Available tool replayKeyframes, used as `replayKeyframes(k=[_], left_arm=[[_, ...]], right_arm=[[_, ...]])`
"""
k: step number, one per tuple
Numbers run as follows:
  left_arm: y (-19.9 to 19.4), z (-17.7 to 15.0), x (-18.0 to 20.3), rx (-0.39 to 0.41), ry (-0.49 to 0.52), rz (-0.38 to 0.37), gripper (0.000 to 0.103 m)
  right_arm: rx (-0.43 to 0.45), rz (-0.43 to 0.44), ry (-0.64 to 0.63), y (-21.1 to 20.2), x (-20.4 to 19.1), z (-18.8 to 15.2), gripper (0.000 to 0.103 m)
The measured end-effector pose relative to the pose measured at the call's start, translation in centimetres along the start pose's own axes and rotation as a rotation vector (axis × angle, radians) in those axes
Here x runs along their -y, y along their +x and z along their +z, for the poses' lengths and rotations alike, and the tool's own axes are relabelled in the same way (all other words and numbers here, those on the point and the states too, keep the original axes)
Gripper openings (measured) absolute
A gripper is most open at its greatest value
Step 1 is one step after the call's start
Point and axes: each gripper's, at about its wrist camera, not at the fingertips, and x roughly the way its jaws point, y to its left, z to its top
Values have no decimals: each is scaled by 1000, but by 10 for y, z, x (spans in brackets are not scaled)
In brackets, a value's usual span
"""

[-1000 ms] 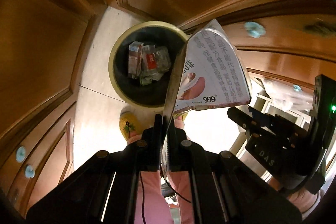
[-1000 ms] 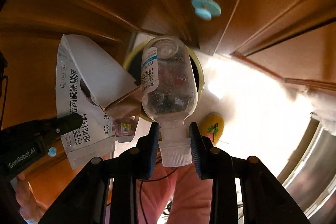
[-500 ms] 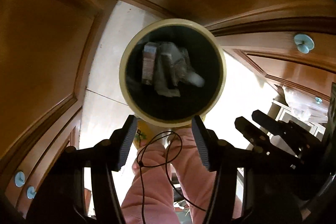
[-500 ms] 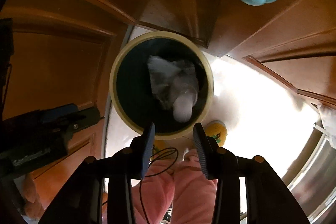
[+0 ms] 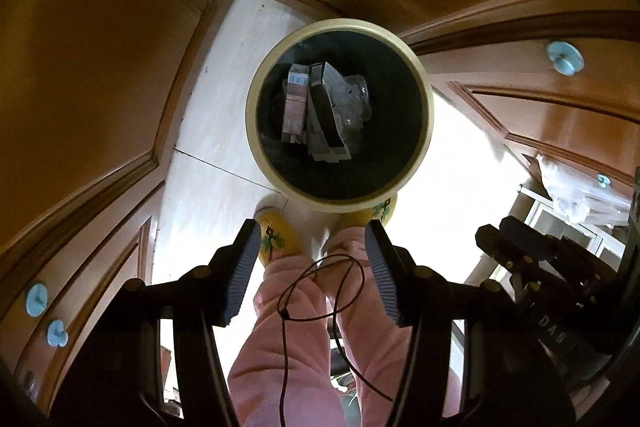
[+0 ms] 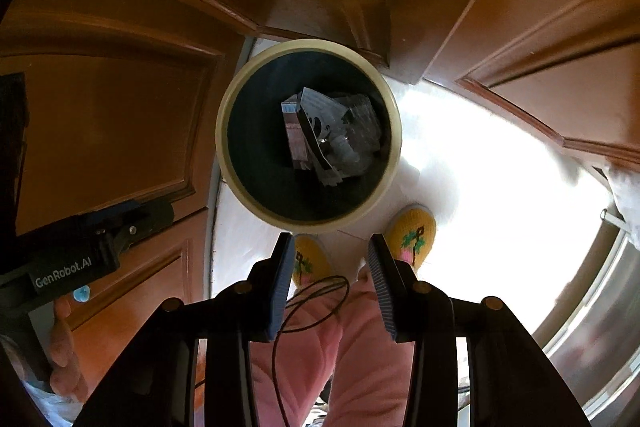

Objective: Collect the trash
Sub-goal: 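Raise both grippers back up to the counter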

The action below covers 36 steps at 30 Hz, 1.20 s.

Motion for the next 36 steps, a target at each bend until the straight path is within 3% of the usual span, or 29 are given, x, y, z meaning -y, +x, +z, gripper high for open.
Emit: replayKeyframes(k=[10, 28, 36], left_arm=[[-83, -29, 14, 72, 54, 14, 51], [-278, -87, 54, 277, 223, 7, 51], [-380, -111, 71, 453, 295, 5, 51]], right_arm=[[38, 12, 11, -68, -16, -27, 38], [211, 10, -11, -252, -65, -86, 38], [357, -12, -29, -354, -86, -112, 38]])
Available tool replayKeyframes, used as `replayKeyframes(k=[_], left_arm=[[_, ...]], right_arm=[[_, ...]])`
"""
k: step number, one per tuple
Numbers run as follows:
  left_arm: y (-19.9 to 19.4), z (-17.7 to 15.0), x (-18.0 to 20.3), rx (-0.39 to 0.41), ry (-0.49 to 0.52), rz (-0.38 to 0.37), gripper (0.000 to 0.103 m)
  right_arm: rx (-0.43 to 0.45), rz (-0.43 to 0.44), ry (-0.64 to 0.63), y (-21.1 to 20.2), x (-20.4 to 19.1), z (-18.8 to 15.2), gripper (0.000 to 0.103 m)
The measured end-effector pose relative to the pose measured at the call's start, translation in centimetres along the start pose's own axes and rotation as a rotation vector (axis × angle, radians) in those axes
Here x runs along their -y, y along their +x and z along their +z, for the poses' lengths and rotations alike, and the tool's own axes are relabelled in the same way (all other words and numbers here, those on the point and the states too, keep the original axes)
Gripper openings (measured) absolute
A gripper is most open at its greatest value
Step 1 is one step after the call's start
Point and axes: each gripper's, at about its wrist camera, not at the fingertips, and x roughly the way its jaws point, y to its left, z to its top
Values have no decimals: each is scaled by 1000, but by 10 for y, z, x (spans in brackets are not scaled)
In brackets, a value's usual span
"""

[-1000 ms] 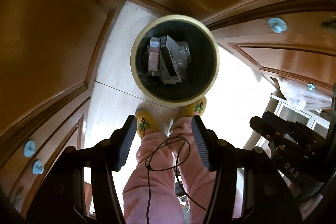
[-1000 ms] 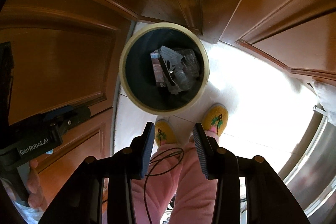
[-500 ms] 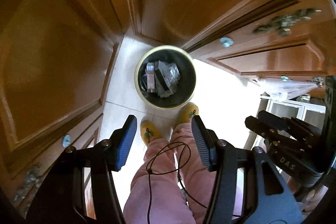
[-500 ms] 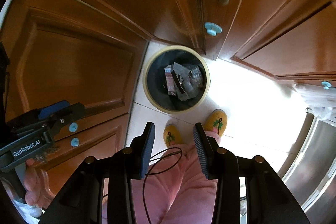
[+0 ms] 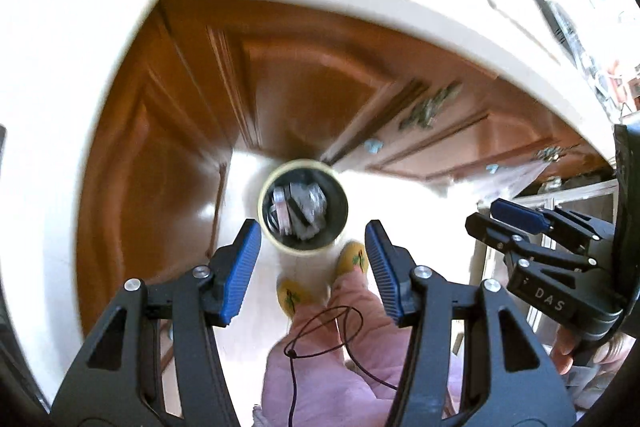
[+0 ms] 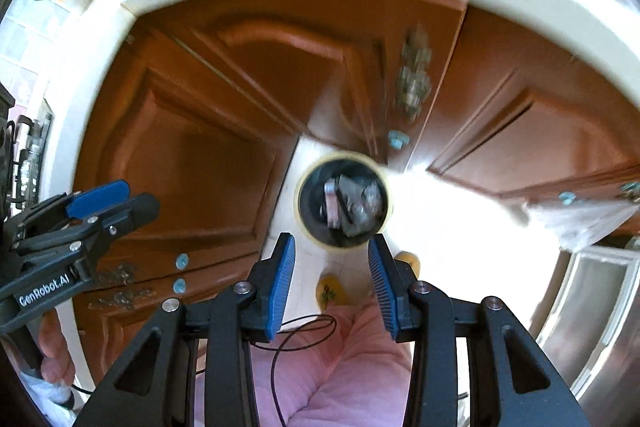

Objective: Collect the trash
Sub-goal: 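Raise both grippers back up to the counter, then move both grippers toward the paper cup and beige scrubber in the counter corner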

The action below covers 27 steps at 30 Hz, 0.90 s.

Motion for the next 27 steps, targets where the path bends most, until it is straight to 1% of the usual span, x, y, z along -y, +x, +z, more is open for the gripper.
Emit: replayKeyframes(k=[4, 9, 13, 18, 19, 23, 25, 27], left_arm=[[-45, 18, 7, 95, 29, 10, 51], [-101, 44, 11, 220, 72, 35, 51], [-136, 71, 12, 309, 104, 77, 51], [-167, 104, 8, 383, 102, 93, 51], [-164, 107, 10, 397, 100, 96, 51], [-173, 131, 20, 449, 85, 107, 51], [-178, 145, 23, 471, 71, 115, 51], [-177, 162, 26, 488, 54, 133, 51]], right_arm=[[92, -25, -16, -55, -7, 8, 38], [210, -46, -20, -125, -11, 26, 38], [288, -56, -27, -166, -13, 41, 38], [369, -69, -35, -200, -22, 63, 38], [381, -69, -35, -205, -22, 67, 38], [416, -53, -35, -220, -17, 88, 38], [426, -50, -42, -222, -13, 103, 38], [433, -37, -57, -227, -11, 125, 39]])
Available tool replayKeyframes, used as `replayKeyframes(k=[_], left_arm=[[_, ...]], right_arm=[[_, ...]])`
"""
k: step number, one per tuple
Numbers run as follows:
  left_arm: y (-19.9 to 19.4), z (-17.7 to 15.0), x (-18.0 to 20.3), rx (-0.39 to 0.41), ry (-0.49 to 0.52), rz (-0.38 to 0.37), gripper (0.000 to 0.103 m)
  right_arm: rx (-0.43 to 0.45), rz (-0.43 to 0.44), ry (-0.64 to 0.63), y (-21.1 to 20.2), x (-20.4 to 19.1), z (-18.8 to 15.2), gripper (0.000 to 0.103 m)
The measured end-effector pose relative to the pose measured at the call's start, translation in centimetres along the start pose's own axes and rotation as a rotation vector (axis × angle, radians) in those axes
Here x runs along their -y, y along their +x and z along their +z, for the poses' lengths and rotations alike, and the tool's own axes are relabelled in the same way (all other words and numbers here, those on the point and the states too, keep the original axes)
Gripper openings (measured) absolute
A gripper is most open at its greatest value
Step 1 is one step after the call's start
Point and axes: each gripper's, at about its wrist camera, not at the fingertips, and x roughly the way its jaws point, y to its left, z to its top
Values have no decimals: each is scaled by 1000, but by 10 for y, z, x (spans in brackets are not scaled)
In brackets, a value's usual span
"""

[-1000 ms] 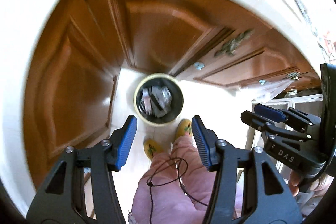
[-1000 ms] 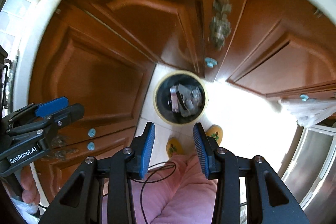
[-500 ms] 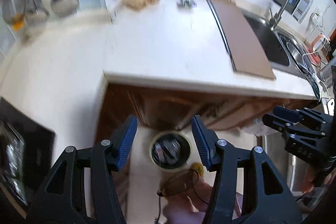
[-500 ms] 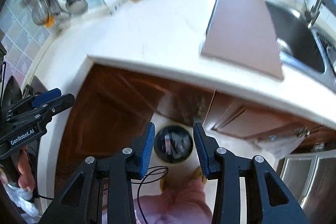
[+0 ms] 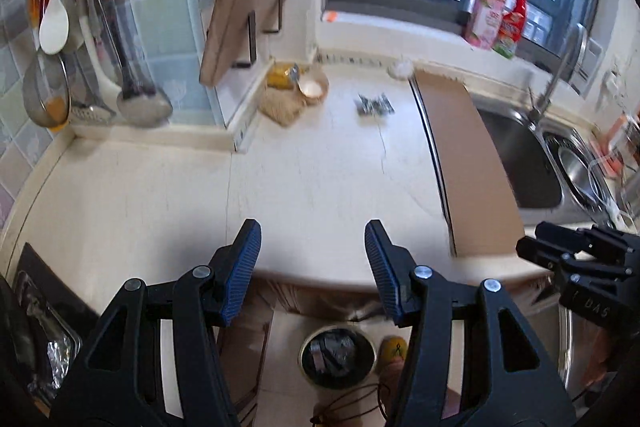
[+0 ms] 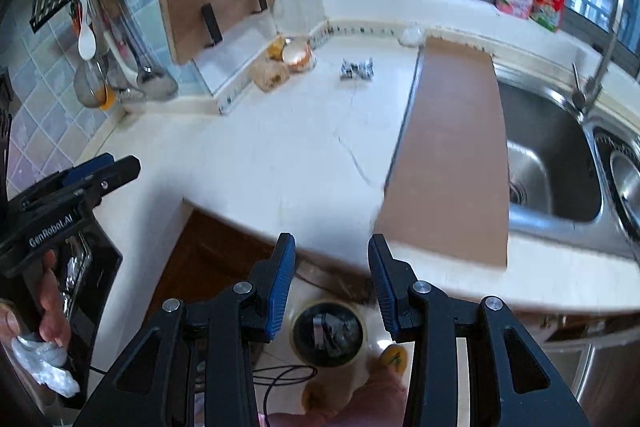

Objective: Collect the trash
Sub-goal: 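Move both grippers toward the paper cup and beige scrubber in the counter corner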

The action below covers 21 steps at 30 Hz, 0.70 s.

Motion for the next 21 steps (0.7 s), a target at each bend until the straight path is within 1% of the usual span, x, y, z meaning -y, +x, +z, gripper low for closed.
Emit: replayKeyframes(k=[4, 7, 8, 11, 13, 15, 18, 21], left_arm=[[25, 28, 8, 20, -54, 60, 51], [45, 50, 13, 40, -105, 115, 51], [54, 62, 15, 48, -131, 140, 51], [75, 90, 18, 52, -199, 179, 51], [93, 109, 22, 55, -243, 204, 51], [114, 124, 27, 65, -281, 239, 51], [152, 141, 33, 60, -329, 280, 51], [193, 149, 33, 49, -373, 316, 51]], right_arm=[[19, 45, -37, 17, 5, 56, 39], [40, 91, -86, 33, 9, 111, 39], [44, 109, -108, 40, 10, 131, 38], [53, 152, -175, 64, 13, 194, 38], [51, 176, -203, 81, 14, 229, 39], [39, 213, -227, 106, 18, 272, 39], [24, 245, -256, 149, 21, 325, 39], [-4, 305, -254, 199, 27, 363, 39]])
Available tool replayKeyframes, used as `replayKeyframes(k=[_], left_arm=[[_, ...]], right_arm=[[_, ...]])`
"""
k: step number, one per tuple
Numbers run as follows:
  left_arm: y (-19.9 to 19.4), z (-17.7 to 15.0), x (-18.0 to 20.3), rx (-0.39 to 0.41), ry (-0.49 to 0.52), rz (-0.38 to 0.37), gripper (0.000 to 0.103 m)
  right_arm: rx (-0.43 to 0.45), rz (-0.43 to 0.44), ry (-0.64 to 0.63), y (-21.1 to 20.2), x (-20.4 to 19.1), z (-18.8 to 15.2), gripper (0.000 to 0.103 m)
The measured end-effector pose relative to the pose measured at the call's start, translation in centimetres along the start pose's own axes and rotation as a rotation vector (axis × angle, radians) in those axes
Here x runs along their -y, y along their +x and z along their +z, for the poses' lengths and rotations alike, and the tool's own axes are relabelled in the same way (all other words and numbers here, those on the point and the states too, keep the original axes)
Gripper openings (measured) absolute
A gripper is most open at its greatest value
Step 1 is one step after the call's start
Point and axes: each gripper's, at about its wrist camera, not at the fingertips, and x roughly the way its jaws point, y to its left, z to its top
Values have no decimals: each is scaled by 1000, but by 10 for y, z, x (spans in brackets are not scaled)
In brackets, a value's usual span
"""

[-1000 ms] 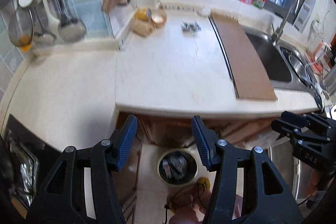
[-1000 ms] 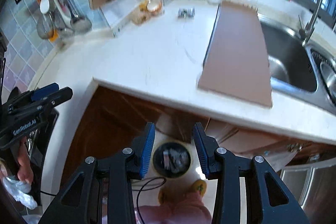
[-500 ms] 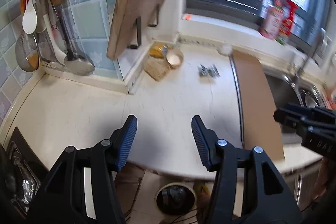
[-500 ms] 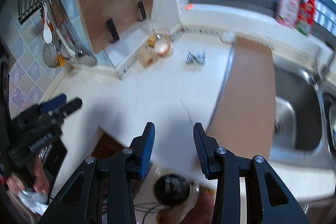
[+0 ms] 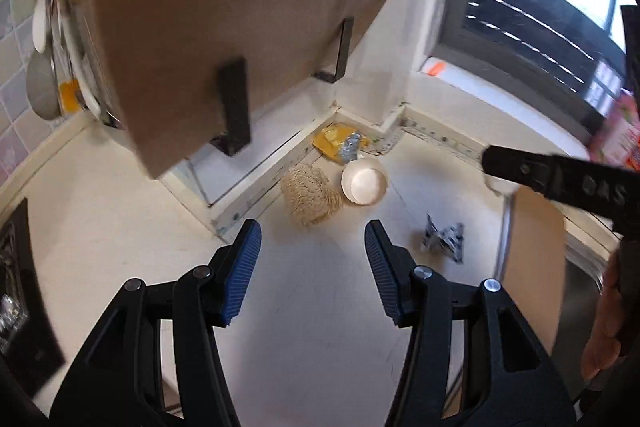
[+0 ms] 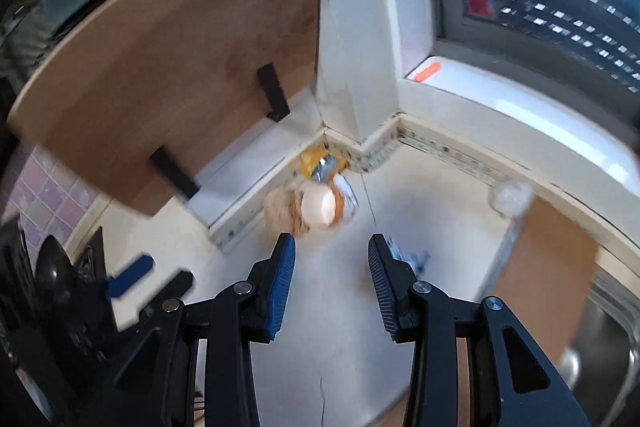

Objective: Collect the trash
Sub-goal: 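Move both grippers toward the paper cup and beige scrubber in the counter corner, then grasp the white paper cup rim with the right gripper while the left gripper grasps the beige loofah scrubber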

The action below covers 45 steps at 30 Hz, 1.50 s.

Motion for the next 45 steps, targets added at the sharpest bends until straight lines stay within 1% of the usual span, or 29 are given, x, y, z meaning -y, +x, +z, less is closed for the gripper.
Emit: replayKeyframes(k=[3, 6, 8, 9, 11, 13, 16, 17, 18, 19, 20, 22, 24, 29, 33, 38, 43, 45], left_arm=[[39, -1, 5, -16, -45, 40, 51], [73, -5, -1, -34, -105, 82, 51], [88, -8, -6, -48, -140, 93, 51], [95, -9, -10, -54, -161, 95, 51], [104, -12, -16, -55, -186, 101, 51], [112, -12, -18, -51, -201, 100, 51], [121, -13, -19, -49, -210, 93, 51], [124, -13, -19, -47, -216, 86, 51], [126, -14, -18, -45, -221, 81, 51], [129, -11, -17, -43, -224, 76, 51], [128, -11, -17, -39, -230, 68, 51], [129, -10, -15, -33, -235, 62, 51], [129, -10, -13, -27, -235, 67, 51], [132, -4, -8, -19, -235, 97, 51], [146, 2, -4, -28, -248, 132, 51], [163, 4, 1, -36, -259, 176, 51], [184, 3, 10, -43, -264, 231, 51], [194, 2, 10, -63, -286, 227, 51]], right_arm=[[-45, 58, 42, 56, 28, 21, 39], [-78, 104, 78, 100, 39, 21, 39], [-94, 148, 89, 128, 46, 27, 39], [-101, 156, 90, 138, 45, 26, 39], [-120, 160, 82, 157, 40, 22, 39], [-136, 145, 67, 176, 35, 20, 39], [-148, 132, 49, 193, 31, 13, 39], [-150, 134, 48, 199, 31, 12, 38], [-150, 131, 52, 204, 32, 12, 35], [-149, 130, 54, 208, 34, 11, 31], [-149, 130, 56, 212, 35, 10, 23], [-151, 123, 53, 216, 39, 6, 17], [-151, 125, 43, 215, 42, 1, 5], [-163, 170, -8, 210, 43, -10, 2], [-158, 188, -27, 201, 46, -18, 2], [-135, 212, 10, 186, 61, -25, 2], [-126, 216, 43, 179, 76, -24, 2], [-127, 217, 56, 174, 82, -24, 2]])
